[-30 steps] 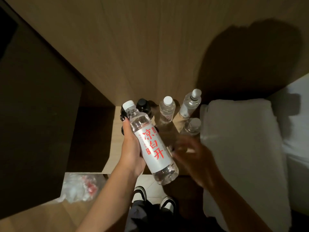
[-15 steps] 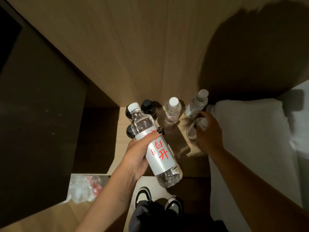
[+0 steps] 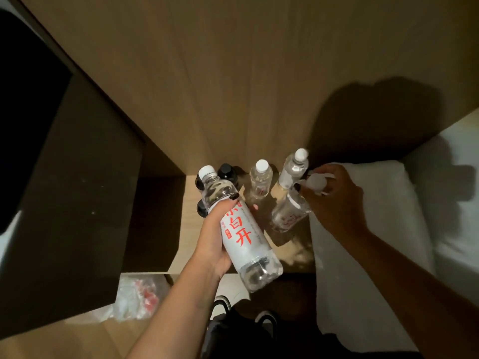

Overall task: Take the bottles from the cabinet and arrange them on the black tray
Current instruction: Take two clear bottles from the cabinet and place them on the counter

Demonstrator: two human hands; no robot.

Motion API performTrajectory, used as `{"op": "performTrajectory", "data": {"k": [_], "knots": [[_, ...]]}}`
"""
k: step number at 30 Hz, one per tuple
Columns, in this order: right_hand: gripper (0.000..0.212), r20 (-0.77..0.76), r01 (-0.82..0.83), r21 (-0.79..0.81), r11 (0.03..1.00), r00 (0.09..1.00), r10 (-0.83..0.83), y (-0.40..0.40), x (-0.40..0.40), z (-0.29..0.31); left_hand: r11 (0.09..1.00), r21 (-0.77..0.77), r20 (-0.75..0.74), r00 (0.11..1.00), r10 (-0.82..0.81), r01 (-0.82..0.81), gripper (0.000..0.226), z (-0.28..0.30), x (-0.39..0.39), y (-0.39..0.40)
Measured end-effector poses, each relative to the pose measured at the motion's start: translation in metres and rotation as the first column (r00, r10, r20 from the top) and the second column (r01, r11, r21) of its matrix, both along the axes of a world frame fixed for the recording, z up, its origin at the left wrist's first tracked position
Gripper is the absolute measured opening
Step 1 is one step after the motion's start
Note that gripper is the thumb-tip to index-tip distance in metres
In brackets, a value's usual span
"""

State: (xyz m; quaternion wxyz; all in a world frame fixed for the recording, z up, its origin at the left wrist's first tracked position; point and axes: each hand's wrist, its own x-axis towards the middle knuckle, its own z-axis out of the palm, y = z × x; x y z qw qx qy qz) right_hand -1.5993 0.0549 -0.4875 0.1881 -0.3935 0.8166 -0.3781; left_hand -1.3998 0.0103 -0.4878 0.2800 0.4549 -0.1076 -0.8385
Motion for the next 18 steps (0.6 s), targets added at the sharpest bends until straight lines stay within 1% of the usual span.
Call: {"op": "performTrajectory", "data": {"k": [2, 5, 9, 12, 13, 16, 18], "knots": [[0.037, -0.069, -0.019, -0.029, 0.999, 0.997, 0.017, 0.001, 0.002, 0.036, 0.999, 0.005, -0.006, 0.999, 0.039, -0.039, 0.020, 0.020, -0.002, 0.005], [0.038, -0.106, -0.062, -0.087, 0.994, 0.993, 0.052, 0.002, 0.008, 0.095, 0.996, -0.013, -0.002, 0.996, 0.085, -0.085, 0.020, 0.057, -0.003, 0.010], [0.036, -0.248, -0.119, -0.107, 0.987, 0.965, 0.089, 0.002, 0.022, 0.176, 0.990, -0.079, -0.116, 0.987, 0.108, -0.118, 0.018, 0.110, -0.001, 0.014], [0.033, -0.271, -0.167, -0.245, 0.955, 0.958, 0.098, 0.004, 0.034, 0.231, 0.983, -0.119, -0.161, 0.980, 0.119, -0.139, 0.019, 0.147, 0.003, 0.017], [0.034, -0.283, -0.178, -0.260, 0.949, 0.954, 0.102, 0.003, 0.038, 0.246, 0.982, -0.121, -0.179, 0.976, 0.125, -0.148, 0.018, 0.159, 0.006, 0.017], [0.036, -0.258, -0.189, -0.231, 0.955, 0.958, 0.127, -0.001, 0.055, 0.294, 0.979, -0.129, -0.251, 0.961, 0.120, -0.156, 0.023, 0.182, 0.019, 0.020], [0.036, -0.279, -0.238, -0.259, 0.936, 0.946, 0.164, -0.001, 0.068, 0.323, 0.977, -0.110, -0.302, 0.943, 0.142, -0.182, 0.027, 0.196, 0.028, 0.023]]}}
